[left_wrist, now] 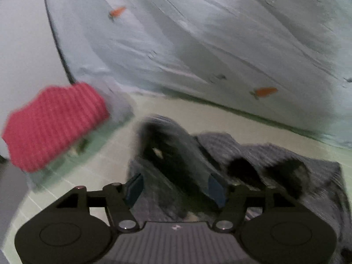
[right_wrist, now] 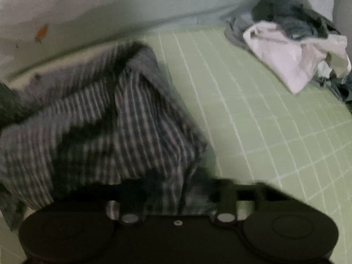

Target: Fold clothes

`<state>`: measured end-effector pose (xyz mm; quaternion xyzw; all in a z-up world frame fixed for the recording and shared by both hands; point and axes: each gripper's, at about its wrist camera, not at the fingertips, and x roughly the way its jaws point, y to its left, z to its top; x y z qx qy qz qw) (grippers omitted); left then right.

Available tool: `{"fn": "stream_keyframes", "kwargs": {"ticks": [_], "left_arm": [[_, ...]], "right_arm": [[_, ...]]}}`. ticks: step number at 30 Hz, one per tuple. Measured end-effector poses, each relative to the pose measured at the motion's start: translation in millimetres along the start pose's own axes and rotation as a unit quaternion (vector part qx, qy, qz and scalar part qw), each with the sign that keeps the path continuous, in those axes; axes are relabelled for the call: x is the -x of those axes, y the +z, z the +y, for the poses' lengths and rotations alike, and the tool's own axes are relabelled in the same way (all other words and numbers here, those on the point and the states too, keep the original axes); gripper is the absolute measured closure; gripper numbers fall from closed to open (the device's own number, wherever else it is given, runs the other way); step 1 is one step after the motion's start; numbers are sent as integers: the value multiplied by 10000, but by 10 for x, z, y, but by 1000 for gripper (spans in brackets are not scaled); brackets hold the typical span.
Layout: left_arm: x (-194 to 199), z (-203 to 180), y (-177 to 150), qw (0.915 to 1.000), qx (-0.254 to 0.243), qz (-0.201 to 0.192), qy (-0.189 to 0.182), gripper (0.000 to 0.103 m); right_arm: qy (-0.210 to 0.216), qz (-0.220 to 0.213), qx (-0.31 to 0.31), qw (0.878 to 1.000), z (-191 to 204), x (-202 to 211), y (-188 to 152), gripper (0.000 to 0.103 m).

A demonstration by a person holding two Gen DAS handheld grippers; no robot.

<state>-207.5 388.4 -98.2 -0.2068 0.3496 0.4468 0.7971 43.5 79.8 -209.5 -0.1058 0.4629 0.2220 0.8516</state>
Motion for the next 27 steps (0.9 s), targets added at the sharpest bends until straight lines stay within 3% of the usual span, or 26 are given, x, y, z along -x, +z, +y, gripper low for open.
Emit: {"fn": "stream_keyframes", "kwargs": {"ticks": [1, 4, 7, 9, 11, 13, 15, 17, 18, 19, 23, 25, 27], "left_arm": [[15, -43, -67, 10000, -19, 58, -42, 37], [-11, -152, -190, 9995, -275, 151, 75, 37], [-83, -157, -222, 9982, -424, 217, 356, 37], [-132, -100, -207, 9985, -285, 300, 360, 37], [-201, -71, -175, 9985, -185, 394, 336, 37], [-276, -65, -142, 9981, -135, 487, 344, 37], [-339, -101, -128, 9970, -188, 551, 507, 35], [-400, -125, -117, 9960, -193, 610, 630, 31], [-430, -131, -108, 9958, -177, 648, 630, 30], [-458, -134, -96, 9958, -151, 693, 586, 30], [-475, -177, -100, 9968, -182, 758, 154, 30], [-411, -243, -152, 9959, -366, 771, -288, 27], [-347, -286, -190, 9900, -520, 871, -978, 22]], "right_arm": [[-25, -201, 95, 9998, 4, 75, 41, 99], [-497, -1072, 782, 9899, 100, 395, 180, 100], [-1485, -2230, 1874, 9450, 273, 742, 311, 100], [-2114, -2769, 2354, 9073, 349, 849, 393, 98], [-2451, -2575, 2356, 9045, 274, 632, 518, 91], [-2638, -2012, 2413, 9120, 199, 337, 608, 63], [-2706, -1506, 3009, 9020, 279, 67, 532, 54], [-2659, -1336, 3409, 8918, 414, -58, 402, 32], [-2548, -1361, 3493, 8914, 495, -60, 322, 11], [-2195, -1334, 3341, 9068, 546, -20, 261, 5], [-988, -815, 2520, 9592, 628, 40, 47, 5], [-495, -461, 2091, 9756, 603, 16, -47, 5], [-208, -210, 1852, 9823, 605, -21, -144, 5]]}}
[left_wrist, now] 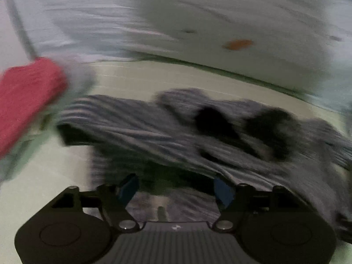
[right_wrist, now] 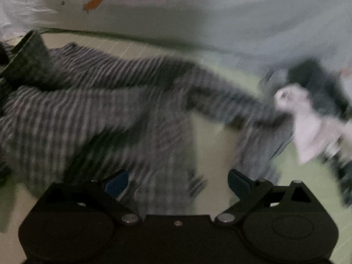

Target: Fold clothes

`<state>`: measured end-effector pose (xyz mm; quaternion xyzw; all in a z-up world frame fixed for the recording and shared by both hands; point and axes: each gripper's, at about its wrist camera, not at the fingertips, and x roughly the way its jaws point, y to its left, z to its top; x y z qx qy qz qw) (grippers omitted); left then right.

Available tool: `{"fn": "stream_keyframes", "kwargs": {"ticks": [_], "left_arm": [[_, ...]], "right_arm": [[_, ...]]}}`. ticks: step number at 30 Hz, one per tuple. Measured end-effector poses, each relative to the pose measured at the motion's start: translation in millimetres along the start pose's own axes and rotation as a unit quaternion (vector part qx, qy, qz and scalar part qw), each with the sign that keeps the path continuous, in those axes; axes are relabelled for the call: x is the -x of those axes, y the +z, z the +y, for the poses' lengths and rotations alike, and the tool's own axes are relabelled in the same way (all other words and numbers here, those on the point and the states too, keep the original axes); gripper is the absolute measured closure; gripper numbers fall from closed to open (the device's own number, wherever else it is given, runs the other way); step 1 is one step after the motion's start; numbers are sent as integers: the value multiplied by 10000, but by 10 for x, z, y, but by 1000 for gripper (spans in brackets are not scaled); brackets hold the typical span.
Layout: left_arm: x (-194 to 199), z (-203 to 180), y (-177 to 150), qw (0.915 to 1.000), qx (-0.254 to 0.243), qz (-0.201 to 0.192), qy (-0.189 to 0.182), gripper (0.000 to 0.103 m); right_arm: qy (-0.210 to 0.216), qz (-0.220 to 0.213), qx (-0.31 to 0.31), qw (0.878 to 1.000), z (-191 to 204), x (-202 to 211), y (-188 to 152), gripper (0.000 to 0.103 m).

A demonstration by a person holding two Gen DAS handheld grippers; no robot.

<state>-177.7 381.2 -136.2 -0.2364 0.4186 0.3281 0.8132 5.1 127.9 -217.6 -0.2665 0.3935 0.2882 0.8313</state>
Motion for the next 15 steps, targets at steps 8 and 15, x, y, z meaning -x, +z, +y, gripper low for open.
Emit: {"fn": "stream_keyframes", "kwargs": {"ticks": [8, 15], "left_arm": [[-44, -332, -169, 9960, -772, 253, -377, 17], [-189, -582, -303, 9892, -1123, 578, -743, 15]], "right_arm": [[294, 210, -495, 9981, -71, -140, -135, 5], [314, 292, -898, 9950, -232, -164, -230, 5]]}}
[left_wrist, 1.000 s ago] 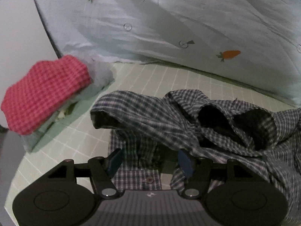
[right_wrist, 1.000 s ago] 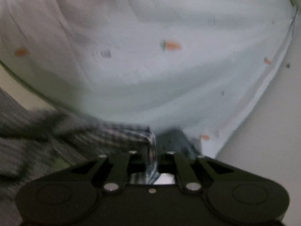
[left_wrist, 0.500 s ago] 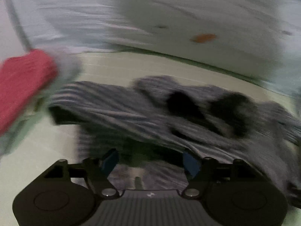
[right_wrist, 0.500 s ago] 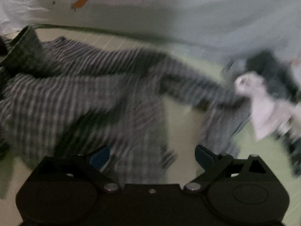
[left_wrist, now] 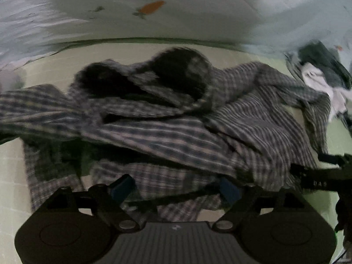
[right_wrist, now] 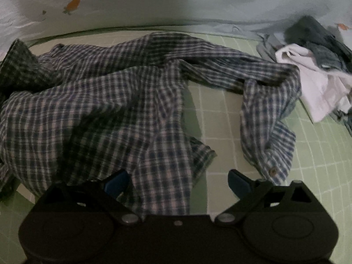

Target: Fold clothes

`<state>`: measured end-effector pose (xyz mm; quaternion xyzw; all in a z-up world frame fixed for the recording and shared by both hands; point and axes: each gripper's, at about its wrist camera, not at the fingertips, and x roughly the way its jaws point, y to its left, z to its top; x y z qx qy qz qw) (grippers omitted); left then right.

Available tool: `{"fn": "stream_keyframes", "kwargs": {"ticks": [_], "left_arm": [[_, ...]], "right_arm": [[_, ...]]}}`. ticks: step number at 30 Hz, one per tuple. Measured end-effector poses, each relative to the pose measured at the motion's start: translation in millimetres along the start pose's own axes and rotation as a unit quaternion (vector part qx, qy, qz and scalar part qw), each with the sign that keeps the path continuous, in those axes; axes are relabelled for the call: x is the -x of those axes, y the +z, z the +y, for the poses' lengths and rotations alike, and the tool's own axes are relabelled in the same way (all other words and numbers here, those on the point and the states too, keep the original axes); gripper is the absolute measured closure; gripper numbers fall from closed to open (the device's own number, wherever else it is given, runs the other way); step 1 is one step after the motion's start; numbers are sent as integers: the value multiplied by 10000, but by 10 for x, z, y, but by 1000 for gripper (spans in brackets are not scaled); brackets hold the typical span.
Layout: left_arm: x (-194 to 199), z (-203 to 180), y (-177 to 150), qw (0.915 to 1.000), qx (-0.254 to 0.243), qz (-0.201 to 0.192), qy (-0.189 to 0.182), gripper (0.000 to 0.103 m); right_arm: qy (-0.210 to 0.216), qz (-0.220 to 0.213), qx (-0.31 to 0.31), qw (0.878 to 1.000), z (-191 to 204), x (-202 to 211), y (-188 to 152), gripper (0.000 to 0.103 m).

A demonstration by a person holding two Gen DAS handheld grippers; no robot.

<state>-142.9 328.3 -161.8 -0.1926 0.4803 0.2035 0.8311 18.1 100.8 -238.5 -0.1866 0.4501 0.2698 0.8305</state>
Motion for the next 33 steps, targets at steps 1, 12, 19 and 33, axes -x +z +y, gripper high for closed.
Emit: {"fn": "stream_keyframes", "kwargs": {"ticks": [1, 12, 19, 33], "left_arm": [[-25, -35, 0, 10000, -53, 18, -37, 15], [-244, 15, -14, 9978, 660, 21, 30, 63], [214, 112, -24, 9976, 526, -288, 339, 93], [1306, 677, -20, 9757, 1576, -1523, 45, 86]], "right_arm": [[20, -1, -71, 10000, -27, 4, -6, 5], [731, -9, -210, 9971, -68, -114, 49, 80], [586, -827, 24, 9948, -72, 386, 13, 99], [762, -2314, -749, 9670, -402, 1354, 390, 96]]}}
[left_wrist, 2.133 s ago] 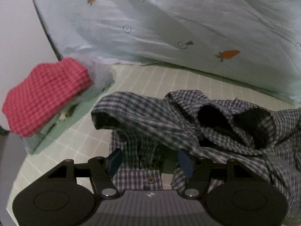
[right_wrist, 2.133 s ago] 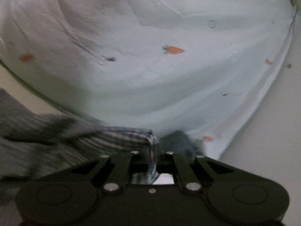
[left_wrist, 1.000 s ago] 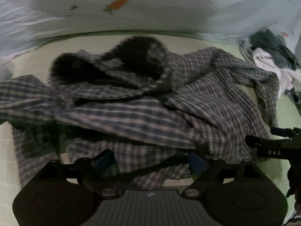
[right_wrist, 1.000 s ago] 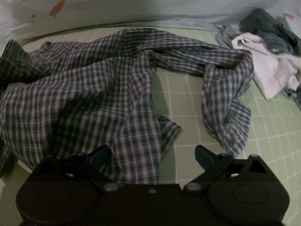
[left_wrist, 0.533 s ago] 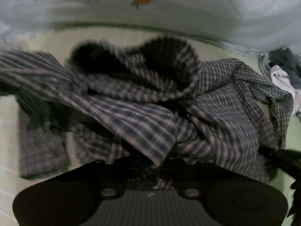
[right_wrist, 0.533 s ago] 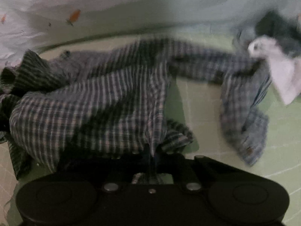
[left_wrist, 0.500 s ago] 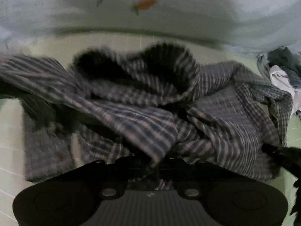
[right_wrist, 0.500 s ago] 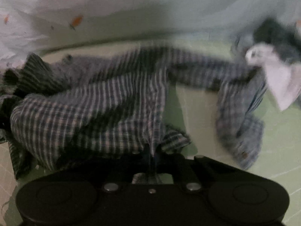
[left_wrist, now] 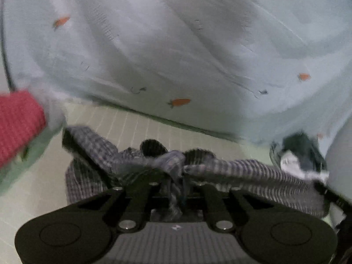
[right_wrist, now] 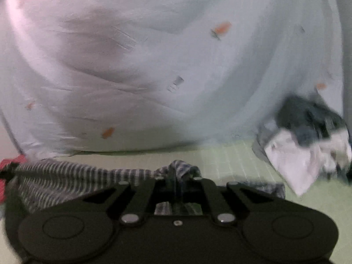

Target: Fold clothes

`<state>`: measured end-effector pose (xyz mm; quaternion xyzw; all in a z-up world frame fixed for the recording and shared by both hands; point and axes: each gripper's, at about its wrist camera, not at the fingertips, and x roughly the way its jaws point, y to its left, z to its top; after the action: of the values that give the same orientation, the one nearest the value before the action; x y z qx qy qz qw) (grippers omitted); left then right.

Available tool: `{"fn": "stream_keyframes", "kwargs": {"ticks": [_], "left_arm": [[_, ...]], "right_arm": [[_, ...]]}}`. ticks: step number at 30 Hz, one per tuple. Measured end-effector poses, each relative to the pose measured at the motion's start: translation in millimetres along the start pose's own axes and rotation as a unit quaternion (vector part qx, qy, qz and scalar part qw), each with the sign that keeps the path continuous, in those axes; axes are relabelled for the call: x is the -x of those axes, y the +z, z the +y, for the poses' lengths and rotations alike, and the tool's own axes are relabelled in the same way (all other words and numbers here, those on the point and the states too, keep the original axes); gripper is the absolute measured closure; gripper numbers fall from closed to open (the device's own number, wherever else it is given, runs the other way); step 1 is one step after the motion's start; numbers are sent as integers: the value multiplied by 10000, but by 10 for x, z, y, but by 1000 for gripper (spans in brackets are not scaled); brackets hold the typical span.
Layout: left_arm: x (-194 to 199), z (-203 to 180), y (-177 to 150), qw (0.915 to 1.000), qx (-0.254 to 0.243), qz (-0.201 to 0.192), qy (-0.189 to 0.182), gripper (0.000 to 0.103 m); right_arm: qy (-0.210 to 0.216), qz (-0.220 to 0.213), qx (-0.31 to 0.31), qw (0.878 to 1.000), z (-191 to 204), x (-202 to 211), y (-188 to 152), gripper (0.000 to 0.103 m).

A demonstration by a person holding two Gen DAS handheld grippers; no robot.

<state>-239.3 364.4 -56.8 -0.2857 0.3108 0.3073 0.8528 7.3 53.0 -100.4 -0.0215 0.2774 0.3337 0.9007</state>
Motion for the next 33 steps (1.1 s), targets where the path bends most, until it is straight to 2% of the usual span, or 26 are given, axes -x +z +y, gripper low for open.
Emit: {"fn": "stream_keyframes", "kwargs": {"ticks": [2, 4, 5, 6, 7, 8, 9, 10, 15, 19, 21, 26, 29, 33], "left_arm": [[-188, 75, -83, 9993, 243, 102, 273, 87], [-351, 89, -236, 9956, 61, 435, 823, 85], [-397, 89, -307, 9935, -46, 586, 970, 77], [-415, 79, -377, 9929, -99, 706, 947, 65], [-410, 69, -437, 9934, -94, 779, 831, 58], [-388, 66, -482, 9942, -70, 819, 690, 43], [-367, 62, -528, 9948, -47, 859, 548, 34], [-345, 59, -574, 9951, -23, 899, 407, 33], [-407, -135, -681, 9945, -170, 1029, -101, 30], [-527, -195, -676, 9936, 79, 1097, -246, 30], [-542, -181, -663, 9939, 143, 1072, -234, 30], [-481, -119, -608, 9949, 240, 939, -263, 30], [-418, -78, -539, 9963, 290, 756, -285, 29], [-401, 22, -465, 9943, 768, 585, -446, 29]], "right_arm": [[-331, 430, -141, 9984, -42, -255, -98, 90], [-649, 862, -202, 9940, -76, -461, -219, 66], [-717, 919, -213, 9930, -89, -454, -286, 61], [-773, 971, -223, 9920, -100, -442, -352, 51], [-775, 1012, -227, 9916, -113, -413, -417, 41], [-799, 1116, -236, 9903, -135, -398, -488, 37], [-828, 1218, -248, 9888, -152, -382, -559, 30], [-879, 1316, -271, 9870, -155, -365, -632, 27], [-850, 1610, -624, 9813, -240, -308, -851, 25], [-897, 1420, -531, 9844, -159, -318, -773, 24], [-778, 1275, -211, 9886, -32, -345, -697, 22], [-66, 1312, 547, 9898, 411, -657, -606, 19], [331, 1501, 940, 9836, 740, -944, -656, 19], [676, 1794, 1306, 9727, 1091, -1264, -763, 19]]}}
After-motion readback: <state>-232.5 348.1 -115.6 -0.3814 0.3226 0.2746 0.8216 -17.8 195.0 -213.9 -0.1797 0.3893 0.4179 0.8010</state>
